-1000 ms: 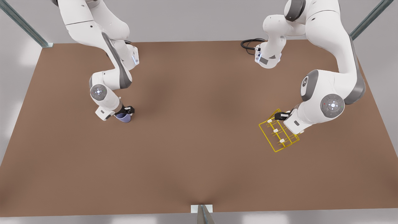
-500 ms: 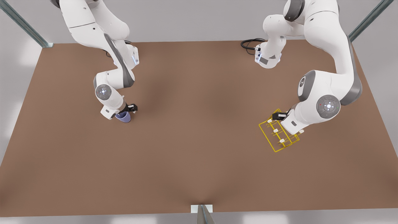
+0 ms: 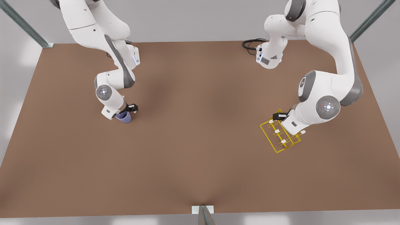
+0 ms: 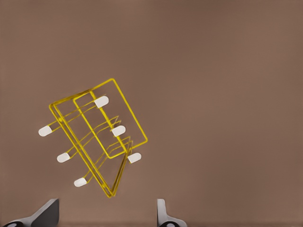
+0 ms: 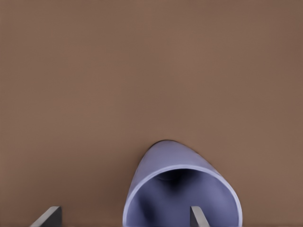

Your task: Place the cup on the cup holder

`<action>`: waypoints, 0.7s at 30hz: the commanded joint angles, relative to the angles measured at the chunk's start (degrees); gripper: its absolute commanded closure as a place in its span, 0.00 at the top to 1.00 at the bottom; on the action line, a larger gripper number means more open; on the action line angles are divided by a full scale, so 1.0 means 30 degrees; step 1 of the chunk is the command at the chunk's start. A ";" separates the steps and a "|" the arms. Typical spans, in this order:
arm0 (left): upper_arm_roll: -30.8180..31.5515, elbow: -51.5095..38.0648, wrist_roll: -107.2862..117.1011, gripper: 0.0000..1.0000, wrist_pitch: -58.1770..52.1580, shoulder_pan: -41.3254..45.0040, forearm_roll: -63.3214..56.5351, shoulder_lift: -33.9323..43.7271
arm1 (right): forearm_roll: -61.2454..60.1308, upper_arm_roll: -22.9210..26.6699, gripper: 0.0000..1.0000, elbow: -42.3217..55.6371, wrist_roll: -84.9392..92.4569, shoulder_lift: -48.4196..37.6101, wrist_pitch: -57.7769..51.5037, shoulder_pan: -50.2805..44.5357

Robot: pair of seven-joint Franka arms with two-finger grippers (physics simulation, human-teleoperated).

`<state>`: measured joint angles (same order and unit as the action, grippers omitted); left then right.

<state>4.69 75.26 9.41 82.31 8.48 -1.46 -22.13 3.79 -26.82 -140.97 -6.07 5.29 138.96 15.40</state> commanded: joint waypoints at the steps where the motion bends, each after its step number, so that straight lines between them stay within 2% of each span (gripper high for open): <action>1: -0.0011 -0.0009 0.0377 1.00 -0.0045 0.0016 -0.0011 0.0024 | -0.0034 -0.0025 1.00 -0.0001 0.0442 0.0082 0.0381 0.0141; 17: -0.0011 0.0021 0.0406 1.00 -0.0045 0.0016 -0.0011 0.0024 | 0.0200 -0.0230 1.00 -0.0382 0.0471 0.1107 0.1377 0.0844; 18: -0.0011 0.0021 0.0377 1.00 -0.0045 0.0016 -0.0011 0.0024 | 0.0200 -0.0347 0.96 -0.0382 0.0471 0.1107 0.1377 0.0990; 19: -0.0011 0.0021 0.0377 1.00 -0.0045 0.0016 -0.0011 0.0024 | 0.0200 -0.0435 0.76 -0.0382 0.0442 0.1107 0.1377 0.1019; 20: 0.0018 0.0021 0.0377 1.00 -0.0045 0.0016 -0.0011 0.0024 | 0.0200 -0.0464 0.47 -0.0382 0.0442 0.1107 0.1377 0.1137; 21: -0.0011 0.0021 0.0377 1.00 -0.0045 0.0016 -0.0011 0.0024 | 0.0200 -0.0464 0.30 -0.0382 0.0412 0.1107 0.1406 0.1166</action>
<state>4.65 75.35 10.20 82.21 8.53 -1.46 -22.16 4.13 -28.14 -142.14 -5.16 8.67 142.82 18.80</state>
